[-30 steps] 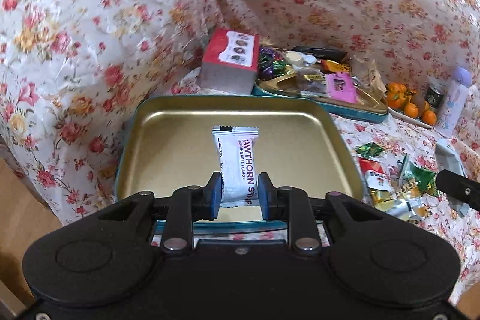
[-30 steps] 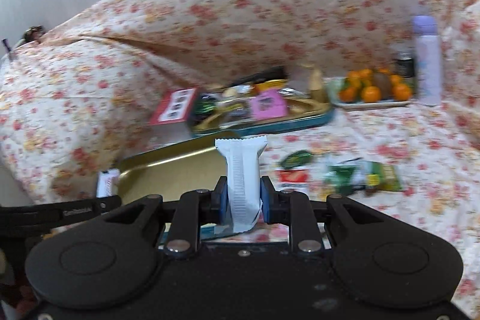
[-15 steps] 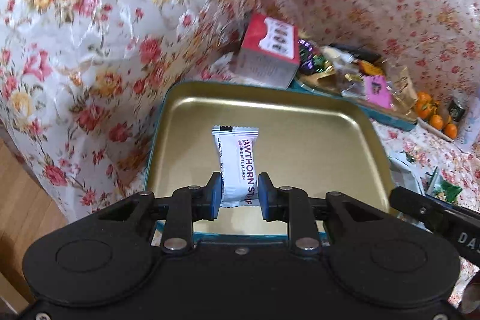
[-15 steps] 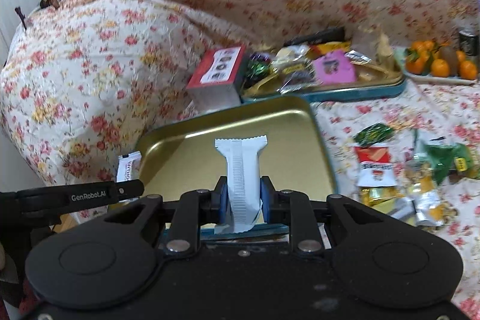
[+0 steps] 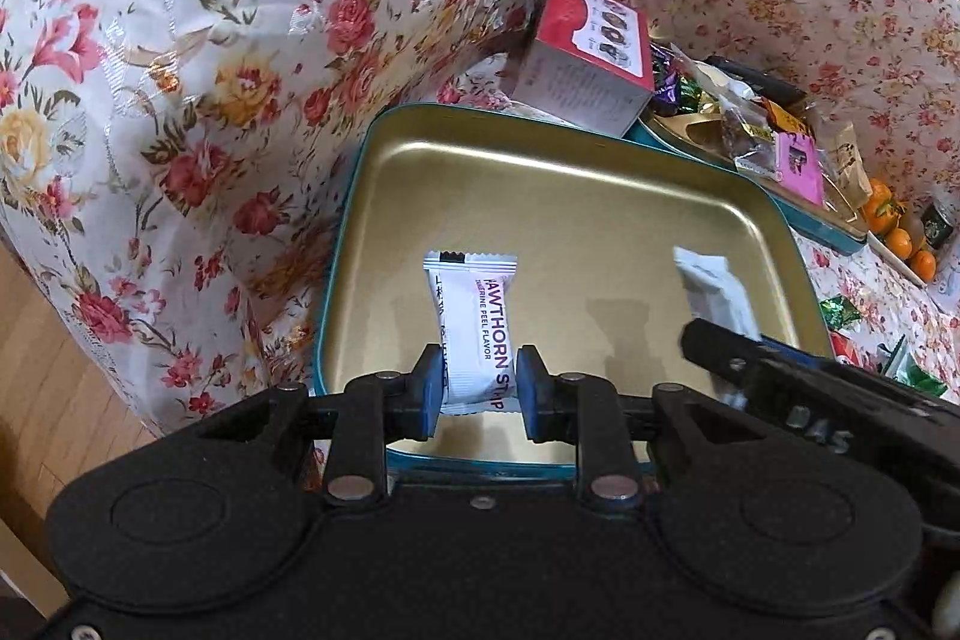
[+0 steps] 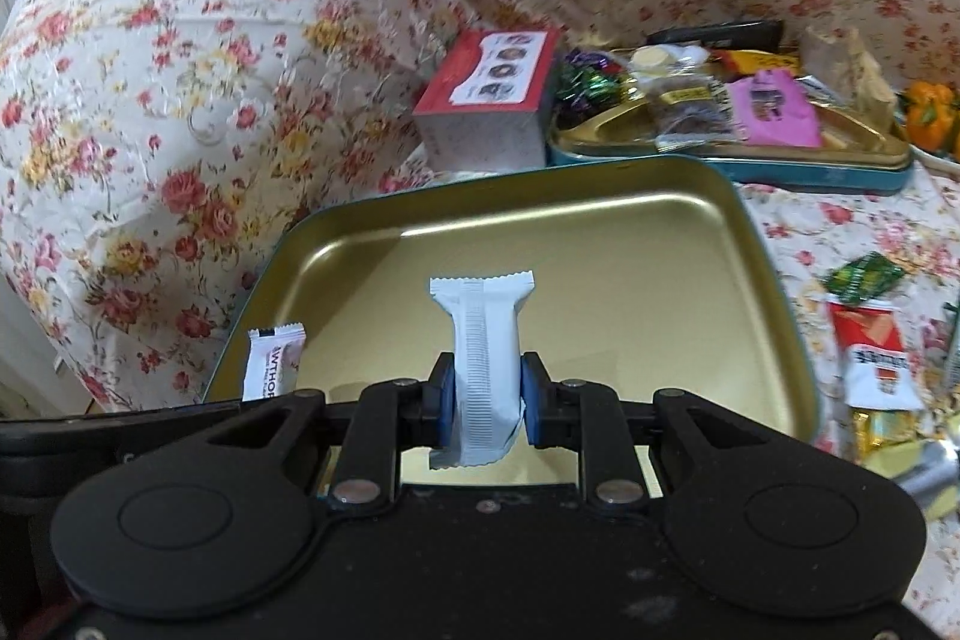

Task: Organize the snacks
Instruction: 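Carry both held snack bars over the gold tin tray, then open both tools to drop the snack bars into the tray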

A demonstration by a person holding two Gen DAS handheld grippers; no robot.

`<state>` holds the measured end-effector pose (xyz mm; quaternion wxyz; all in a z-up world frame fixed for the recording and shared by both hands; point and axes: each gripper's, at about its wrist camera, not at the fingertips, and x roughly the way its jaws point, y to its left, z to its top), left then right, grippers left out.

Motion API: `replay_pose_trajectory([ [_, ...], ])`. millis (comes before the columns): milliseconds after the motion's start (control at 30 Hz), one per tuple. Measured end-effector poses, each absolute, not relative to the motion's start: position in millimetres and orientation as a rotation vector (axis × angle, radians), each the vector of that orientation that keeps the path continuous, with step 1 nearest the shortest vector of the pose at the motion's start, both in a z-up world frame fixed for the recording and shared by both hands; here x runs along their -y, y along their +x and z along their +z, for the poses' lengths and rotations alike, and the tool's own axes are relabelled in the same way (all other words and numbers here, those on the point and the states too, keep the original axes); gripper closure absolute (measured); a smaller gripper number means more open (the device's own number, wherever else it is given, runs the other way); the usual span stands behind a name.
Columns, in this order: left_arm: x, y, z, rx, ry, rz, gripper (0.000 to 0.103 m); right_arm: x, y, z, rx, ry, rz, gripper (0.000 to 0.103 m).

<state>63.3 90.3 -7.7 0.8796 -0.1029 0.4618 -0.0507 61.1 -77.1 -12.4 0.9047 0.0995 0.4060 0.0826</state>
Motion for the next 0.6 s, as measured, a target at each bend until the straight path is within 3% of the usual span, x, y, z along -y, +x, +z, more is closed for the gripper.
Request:
replay_pose_trajectory([
  [600,-85,63,2,-0.953,-0.178,-0.085,0.069,63,78,-34,-0.908,0.179,0.161,0.079],
])
